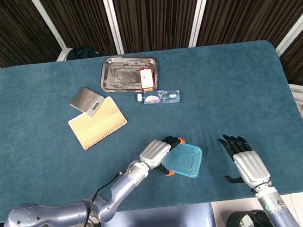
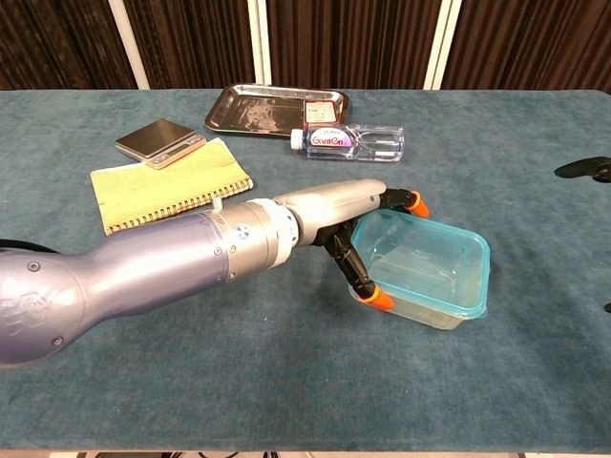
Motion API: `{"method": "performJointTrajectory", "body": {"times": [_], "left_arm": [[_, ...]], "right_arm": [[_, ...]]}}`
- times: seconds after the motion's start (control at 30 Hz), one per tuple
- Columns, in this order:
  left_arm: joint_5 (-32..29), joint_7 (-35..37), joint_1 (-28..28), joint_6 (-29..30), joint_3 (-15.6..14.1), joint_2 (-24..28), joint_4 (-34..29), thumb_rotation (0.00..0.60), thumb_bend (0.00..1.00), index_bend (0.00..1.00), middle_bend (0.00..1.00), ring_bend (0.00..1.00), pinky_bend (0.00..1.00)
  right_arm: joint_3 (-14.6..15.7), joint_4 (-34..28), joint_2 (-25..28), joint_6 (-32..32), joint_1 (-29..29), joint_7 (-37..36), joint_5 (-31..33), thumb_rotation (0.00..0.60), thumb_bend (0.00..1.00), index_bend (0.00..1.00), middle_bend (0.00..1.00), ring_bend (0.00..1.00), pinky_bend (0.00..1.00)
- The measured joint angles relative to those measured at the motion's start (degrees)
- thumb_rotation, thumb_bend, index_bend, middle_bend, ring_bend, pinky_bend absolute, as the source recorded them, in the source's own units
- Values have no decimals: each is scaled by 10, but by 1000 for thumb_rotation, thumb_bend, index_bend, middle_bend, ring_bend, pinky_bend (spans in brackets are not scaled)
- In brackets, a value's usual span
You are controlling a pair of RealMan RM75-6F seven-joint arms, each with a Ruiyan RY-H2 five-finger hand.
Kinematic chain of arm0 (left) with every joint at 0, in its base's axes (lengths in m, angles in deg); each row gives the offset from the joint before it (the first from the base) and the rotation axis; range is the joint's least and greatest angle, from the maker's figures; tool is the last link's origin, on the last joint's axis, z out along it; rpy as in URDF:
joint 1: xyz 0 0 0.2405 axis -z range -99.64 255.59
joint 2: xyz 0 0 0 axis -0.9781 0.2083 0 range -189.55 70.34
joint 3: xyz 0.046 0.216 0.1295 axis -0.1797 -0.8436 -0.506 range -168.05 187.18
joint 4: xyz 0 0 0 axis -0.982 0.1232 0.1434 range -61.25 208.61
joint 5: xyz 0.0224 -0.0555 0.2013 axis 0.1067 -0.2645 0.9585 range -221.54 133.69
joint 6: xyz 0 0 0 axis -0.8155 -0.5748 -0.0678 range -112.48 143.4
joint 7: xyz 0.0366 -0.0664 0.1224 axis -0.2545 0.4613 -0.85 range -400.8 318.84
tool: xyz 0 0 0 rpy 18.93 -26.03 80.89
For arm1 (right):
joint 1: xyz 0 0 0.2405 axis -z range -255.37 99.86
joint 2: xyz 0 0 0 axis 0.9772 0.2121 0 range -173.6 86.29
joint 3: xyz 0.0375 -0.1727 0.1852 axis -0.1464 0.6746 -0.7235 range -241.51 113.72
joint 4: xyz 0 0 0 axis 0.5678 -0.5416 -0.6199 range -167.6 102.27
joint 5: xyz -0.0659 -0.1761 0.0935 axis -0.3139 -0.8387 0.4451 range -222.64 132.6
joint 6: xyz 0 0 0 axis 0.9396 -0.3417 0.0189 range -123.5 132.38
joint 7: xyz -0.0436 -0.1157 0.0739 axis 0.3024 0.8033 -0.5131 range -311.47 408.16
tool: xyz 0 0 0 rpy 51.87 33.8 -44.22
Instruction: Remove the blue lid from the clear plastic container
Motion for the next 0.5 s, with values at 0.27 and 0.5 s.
{"method": "performJointTrajectory", "body": {"times": [0.27, 0.5], "left_arm": [[-5, -7, -1, 9, 1, -9, 5, 600, 147, 270, 291, 245, 424], [-12, -14, 4, 5, 7, -7, 3, 600, 147, 270, 291, 245, 424]], "right_arm": [[-6, -13, -24, -9, -11, 26, 34, 600, 238, 0, 0, 0, 0], [-22, -42, -49, -18, -27, 55, 86, 600, 237, 0, 0, 0, 0]]}}
